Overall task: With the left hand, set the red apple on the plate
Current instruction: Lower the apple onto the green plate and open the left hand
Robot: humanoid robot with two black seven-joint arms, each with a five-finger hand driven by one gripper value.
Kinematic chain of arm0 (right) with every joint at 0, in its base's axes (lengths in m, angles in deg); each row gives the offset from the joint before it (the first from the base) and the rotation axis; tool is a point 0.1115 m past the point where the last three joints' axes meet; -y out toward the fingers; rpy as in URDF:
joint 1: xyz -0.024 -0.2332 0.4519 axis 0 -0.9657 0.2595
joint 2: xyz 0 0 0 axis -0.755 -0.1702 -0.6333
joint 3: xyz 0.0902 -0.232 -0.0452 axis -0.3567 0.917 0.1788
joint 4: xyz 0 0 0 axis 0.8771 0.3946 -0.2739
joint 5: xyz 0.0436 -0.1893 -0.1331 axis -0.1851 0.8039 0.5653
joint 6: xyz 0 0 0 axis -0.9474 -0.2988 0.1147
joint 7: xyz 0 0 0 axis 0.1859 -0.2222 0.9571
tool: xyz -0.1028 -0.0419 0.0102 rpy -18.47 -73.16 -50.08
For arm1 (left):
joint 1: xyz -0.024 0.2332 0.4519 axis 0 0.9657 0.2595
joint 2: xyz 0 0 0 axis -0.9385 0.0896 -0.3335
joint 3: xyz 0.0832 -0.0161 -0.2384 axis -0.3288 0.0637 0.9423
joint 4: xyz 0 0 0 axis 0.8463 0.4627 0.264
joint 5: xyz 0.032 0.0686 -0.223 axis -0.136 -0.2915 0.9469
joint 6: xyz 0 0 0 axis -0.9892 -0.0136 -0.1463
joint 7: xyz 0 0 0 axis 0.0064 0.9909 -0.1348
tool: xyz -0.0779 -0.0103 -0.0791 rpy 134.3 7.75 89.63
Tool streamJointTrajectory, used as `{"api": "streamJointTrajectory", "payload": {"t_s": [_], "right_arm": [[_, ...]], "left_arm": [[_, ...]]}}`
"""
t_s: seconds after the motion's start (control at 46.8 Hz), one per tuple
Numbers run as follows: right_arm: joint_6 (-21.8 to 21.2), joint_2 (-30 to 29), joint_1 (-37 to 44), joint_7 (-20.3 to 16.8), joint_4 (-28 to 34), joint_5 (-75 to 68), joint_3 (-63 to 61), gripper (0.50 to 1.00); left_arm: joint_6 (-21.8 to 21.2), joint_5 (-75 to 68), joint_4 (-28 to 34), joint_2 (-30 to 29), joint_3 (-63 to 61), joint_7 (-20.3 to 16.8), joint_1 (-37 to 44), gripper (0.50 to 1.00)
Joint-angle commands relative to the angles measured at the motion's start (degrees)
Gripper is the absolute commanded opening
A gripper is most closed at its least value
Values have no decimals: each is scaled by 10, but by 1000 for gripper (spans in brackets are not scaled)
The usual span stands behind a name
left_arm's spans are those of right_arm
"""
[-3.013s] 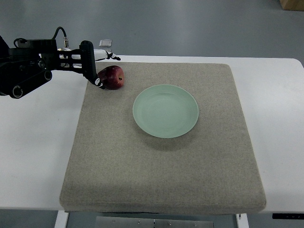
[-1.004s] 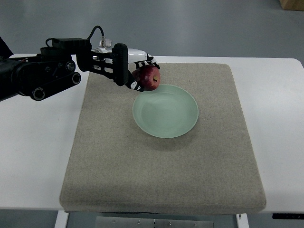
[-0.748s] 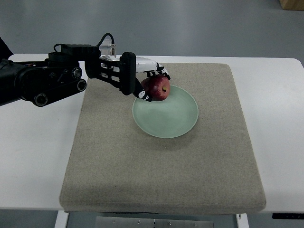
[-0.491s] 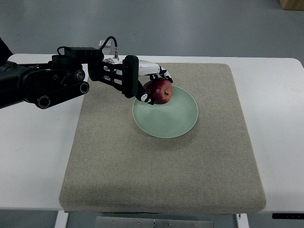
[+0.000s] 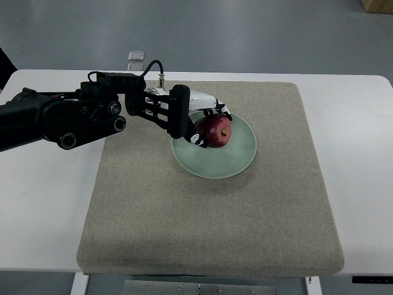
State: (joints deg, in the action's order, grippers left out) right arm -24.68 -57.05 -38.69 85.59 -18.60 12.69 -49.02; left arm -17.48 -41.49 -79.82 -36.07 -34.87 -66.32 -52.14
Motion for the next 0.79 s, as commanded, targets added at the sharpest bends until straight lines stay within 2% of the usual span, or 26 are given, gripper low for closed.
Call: {"api": "streamJointTrajectory", "payload": {"t_s": [0.0,0.043,0.107,0.171,0.256,0.342,0.577,0.684,0.769], "right_arm": [[0,0,0,0,0,0,0,964],[0,0,0,0,0,-1,0,964],[0,0,0,0,0,0,0,964],[0,0,0,0,0,0,0,962],[0,0,0,0,0,-1,0,964],[0,0,0,0,0,0,0,964],[0,0,0,0,0,0,0,964],[0,0,0,0,0,0,0,964],[0,0,0,0,0,0,0,964]], "left_arm": [[-1,1,0,1,1,0,4,769],[-1,1,1,1,1,0,4,780],[-1,2,0,1,2,0,5,853],[-2,2,0,1,2,0,10,883],[-2,3,-1,1,2,0,12,893],[-2,3,-1,1,2,0,13,953],[0,3,-1,1,1,0,13,964],[0,3,-1,0,1,0,13,990],[0,4,-1,-4,2,0,13,992]]}}
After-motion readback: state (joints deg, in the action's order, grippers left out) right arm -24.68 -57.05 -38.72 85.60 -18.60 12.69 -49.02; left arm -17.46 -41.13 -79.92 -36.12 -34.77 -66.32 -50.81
